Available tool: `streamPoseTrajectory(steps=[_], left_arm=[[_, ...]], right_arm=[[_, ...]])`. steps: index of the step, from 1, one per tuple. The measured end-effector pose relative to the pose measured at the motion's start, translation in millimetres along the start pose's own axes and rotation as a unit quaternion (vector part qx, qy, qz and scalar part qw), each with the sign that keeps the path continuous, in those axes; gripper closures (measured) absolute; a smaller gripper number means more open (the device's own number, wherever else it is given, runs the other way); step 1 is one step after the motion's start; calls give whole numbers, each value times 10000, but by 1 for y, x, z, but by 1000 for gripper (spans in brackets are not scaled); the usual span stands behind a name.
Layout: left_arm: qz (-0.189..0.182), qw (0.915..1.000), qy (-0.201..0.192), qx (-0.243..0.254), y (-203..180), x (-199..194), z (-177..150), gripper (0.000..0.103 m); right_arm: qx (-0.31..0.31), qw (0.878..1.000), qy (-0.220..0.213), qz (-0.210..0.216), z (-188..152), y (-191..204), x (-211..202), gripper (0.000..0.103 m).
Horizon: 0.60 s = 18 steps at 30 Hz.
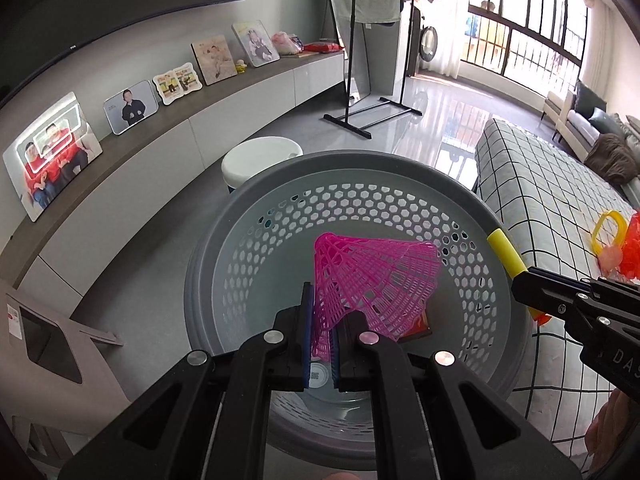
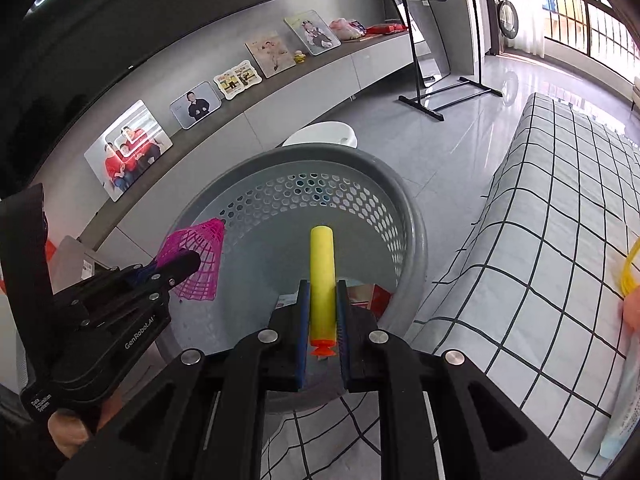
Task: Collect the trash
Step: 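Carry the dart and pink cup over the basket and open both tools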
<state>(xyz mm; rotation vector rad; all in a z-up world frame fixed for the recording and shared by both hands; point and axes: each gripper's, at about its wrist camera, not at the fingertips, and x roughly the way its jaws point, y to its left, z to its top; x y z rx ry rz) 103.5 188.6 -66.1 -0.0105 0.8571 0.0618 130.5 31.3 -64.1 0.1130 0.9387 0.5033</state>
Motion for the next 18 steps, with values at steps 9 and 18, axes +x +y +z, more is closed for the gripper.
streamPoseTrajectory(steps=[9, 18], left_arm=[[-79, 9998, 119, -156, 4, 6, 0, 91], [40, 9996, 11, -267, 11, 0, -2, 49]], right_arm=[[-12, 9999, -87, 69, 2, 0, -1, 80], [-19, 9999, -165, 21, -1, -2, -6, 62]])
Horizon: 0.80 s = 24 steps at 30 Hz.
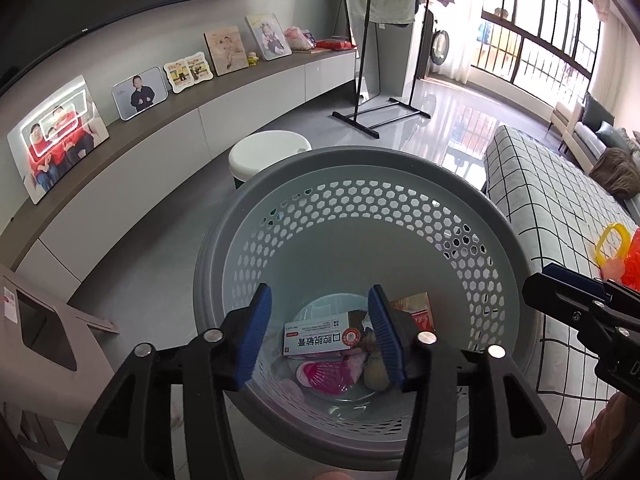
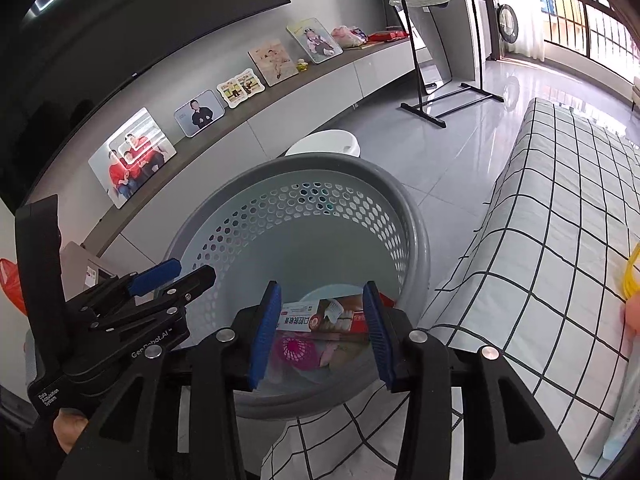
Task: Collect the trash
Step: 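Carry the dart and pink cup over the basket and open both tools, then withdraw both tools from the basket back toward the bed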
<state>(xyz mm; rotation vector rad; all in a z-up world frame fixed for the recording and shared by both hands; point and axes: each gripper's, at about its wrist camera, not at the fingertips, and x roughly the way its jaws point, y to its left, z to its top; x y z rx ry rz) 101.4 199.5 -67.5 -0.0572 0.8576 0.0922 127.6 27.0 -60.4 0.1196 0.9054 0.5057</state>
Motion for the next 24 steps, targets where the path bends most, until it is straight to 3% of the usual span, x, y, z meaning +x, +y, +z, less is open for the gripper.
streamPoseTrajectory(steps=[5, 9, 13, 16, 24], left_arm=[[6, 10000, -22, -11, 0, -3, 0, 47], [8, 10000, -69, -62, 2, -7, 1, 33], [4, 9999, -118, -90, 4, -13, 2, 32], [19, 9998, -193, -83, 5, -19, 2, 24], [-52, 9991, -387, -193, 10, -38, 3, 11]], right_arm=[[-29, 10000, -37, 9, -1, 3, -2, 62], [15, 10000, -69, 40, -3, 2, -4, 62], [-32, 9999, -139, 2, -5, 5, -9, 61], [30, 9998, -190, 49, -7, 5, -13, 52], [134, 9988, -462, 39, -11, 8, -35, 51]])
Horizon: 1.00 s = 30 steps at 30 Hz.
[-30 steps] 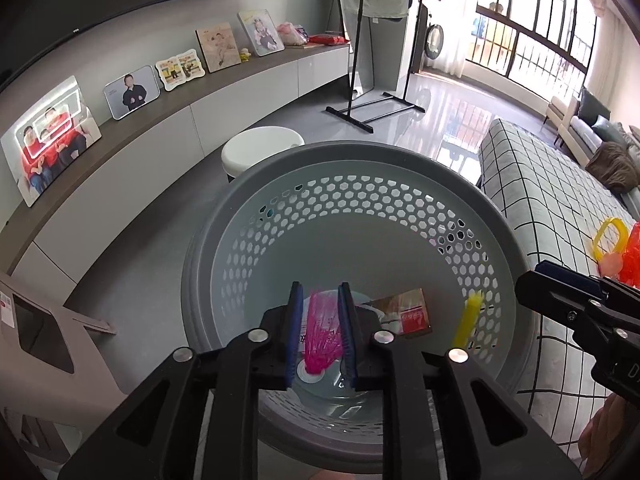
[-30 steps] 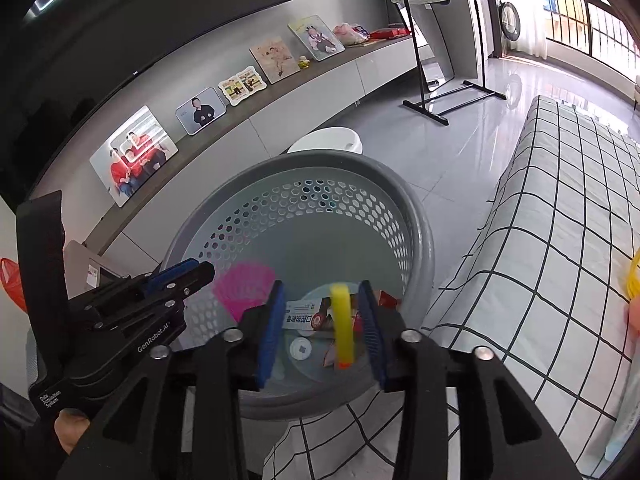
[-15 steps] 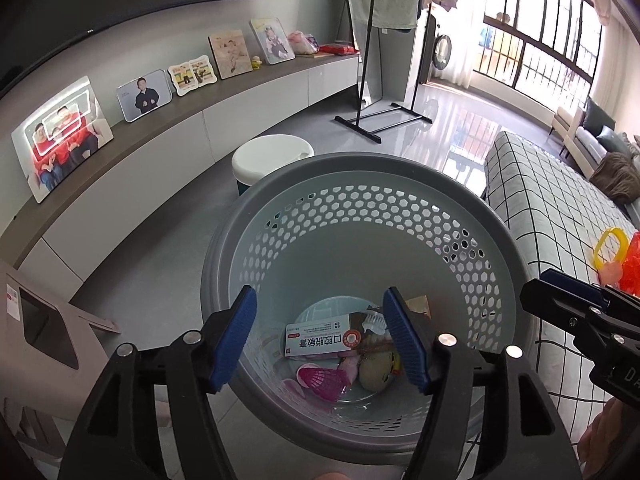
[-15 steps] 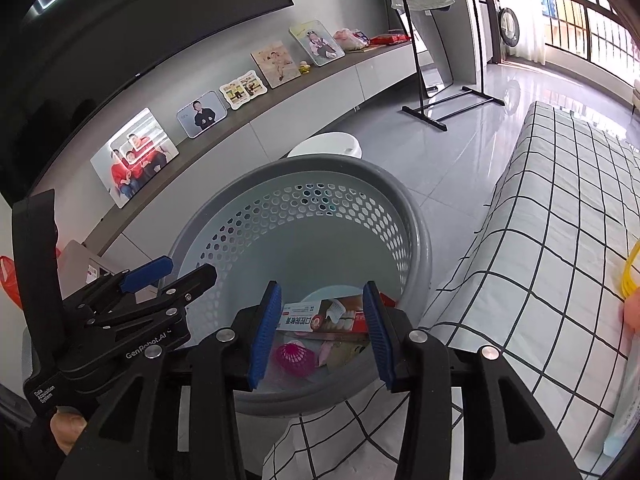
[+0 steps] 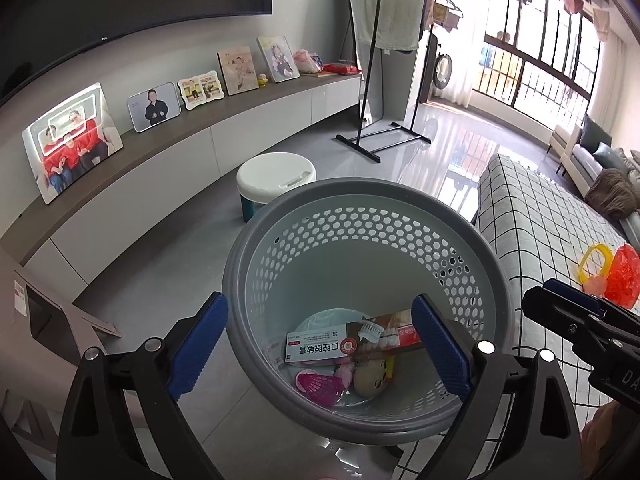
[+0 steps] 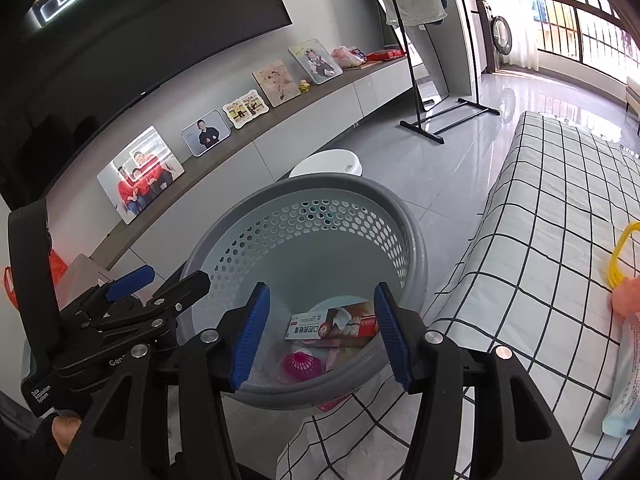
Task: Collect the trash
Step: 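Withdraw both tools from the basket back toward the bed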
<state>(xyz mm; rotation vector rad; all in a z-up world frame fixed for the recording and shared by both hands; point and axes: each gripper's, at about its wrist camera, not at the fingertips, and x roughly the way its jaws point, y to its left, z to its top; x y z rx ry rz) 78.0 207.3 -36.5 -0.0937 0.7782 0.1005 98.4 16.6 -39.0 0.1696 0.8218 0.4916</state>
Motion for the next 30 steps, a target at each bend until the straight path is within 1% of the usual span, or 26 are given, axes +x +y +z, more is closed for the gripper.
streamPoseTrajectory(steps=[2, 4, 8, 11, 14, 19, 30], left_arm=[[-17, 10000, -39, -18, -1, -5, 0, 11], [-29, 10000, -84, -17, -3, -11, 1, 11], [-77, 9998, -168, 51, -10, -22, 2, 10], [-178, 9996, -210, 75, -19, -30, 4, 10], [-315, 9991, -253, 119, -31, -38, 5, 10], [-498, 9978, -356, 255, -56, -49, 3, 8], [-827, 9942, -279, 624, -114, -57, -10, 8]], right_arm=[[-9, 9999, -110, -82, -1, 0, -9, 50], [-25, 9995, -234, -197, -3, 0, -18, 47], [52, 9982, -452, -386, -8, -9, -38, 46], [170, 9965, -609, -539, -12, -20, -53, 46], [301, 9940, -767, -719, -16, -32, -67, 46], [562, 9895, -988, -892, -23, -54, -91, 44], [881, 9799, -1239, -1294, -43, -97, -133, 44]])
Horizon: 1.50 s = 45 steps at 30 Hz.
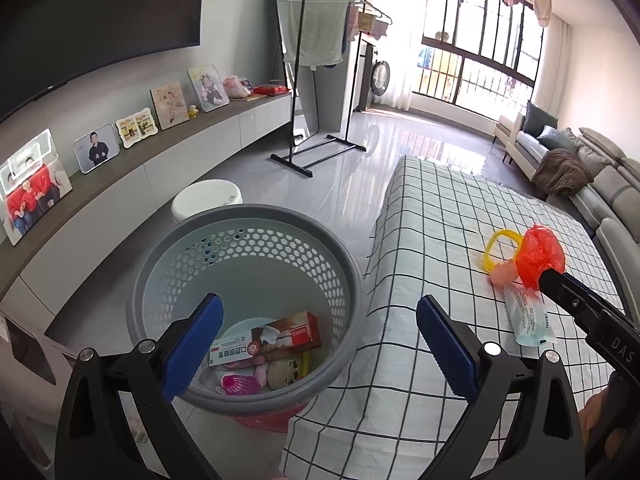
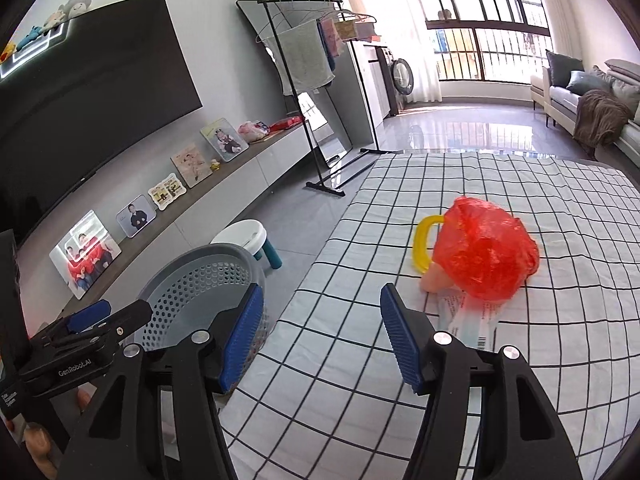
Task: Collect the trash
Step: 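Withdraw both tools from the basket back toward the bed, then grasp the red plastic bag with the right tool while the left tool grasps the white packet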
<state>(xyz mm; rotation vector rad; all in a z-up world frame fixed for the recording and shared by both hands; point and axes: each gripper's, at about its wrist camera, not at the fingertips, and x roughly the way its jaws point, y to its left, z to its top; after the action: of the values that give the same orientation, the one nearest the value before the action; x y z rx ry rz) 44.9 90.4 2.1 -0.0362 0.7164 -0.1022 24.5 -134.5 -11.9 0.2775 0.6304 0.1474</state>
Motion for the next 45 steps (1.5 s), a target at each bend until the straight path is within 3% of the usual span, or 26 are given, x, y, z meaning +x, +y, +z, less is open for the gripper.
streamPoseTrajectory(steps=[20, 38, 45], left_arm=[[-503, 9975, 175, 462, -89, 14, -11, 8], [-569, 9953, 372, 690, -122, 42, -16, 8], [-592, 9945, 453, 732, -127, 57, -19, 8]], right_arm=[[391, 9982, -33, -448, 1, -76, -18, 43], [269, 9972, 237, -656, 2, -102, -2, 43], [177, 9969, 245, -723, 11, -105, 14, 37]])
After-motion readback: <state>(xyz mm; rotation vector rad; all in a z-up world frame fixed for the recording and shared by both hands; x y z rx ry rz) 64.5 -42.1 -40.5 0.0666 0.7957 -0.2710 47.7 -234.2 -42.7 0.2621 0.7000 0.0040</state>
